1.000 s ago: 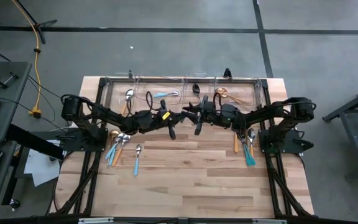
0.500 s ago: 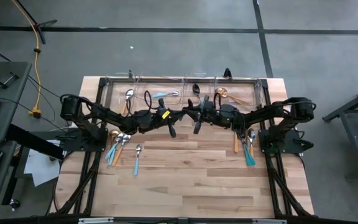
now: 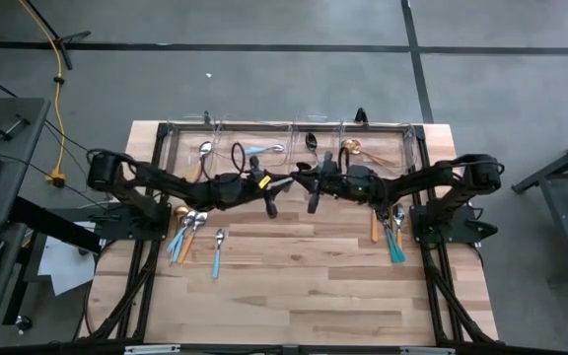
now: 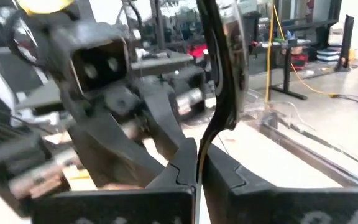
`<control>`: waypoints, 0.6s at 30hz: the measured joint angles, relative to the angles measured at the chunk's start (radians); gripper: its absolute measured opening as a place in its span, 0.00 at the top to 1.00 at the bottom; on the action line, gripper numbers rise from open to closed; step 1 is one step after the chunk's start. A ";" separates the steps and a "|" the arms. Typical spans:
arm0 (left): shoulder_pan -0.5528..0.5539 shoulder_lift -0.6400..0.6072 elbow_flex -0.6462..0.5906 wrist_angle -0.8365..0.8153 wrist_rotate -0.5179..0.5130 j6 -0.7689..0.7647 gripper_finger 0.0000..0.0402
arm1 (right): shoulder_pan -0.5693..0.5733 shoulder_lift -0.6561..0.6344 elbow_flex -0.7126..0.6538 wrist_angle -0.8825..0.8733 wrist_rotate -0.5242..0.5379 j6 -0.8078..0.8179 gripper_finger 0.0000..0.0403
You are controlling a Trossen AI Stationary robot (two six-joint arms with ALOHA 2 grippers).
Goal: Sort silverware by color (type)
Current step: Put the black spoon into the middle right transparent bin
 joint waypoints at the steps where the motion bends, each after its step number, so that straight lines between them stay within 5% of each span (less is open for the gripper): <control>1: 0.000 -0.025 0.000 -0.032 0.000 -0.001 0.81 | -0.002 -0.009 -0.003 -0.014 0.008 -0.004 1.00; 12: -0.007 -0.351 -0.002 -0.527 0.020 -0.023 0.64 | -0.004 -0.160 -0.003 -0.276 0.136 -0.099 1.00; 18: -0.011 -0.497 -0.152 -0.340 0.160 -0.005 0.65 | -0.004 -0.233 -0.003 -0.371 0.178 -0.137 1.00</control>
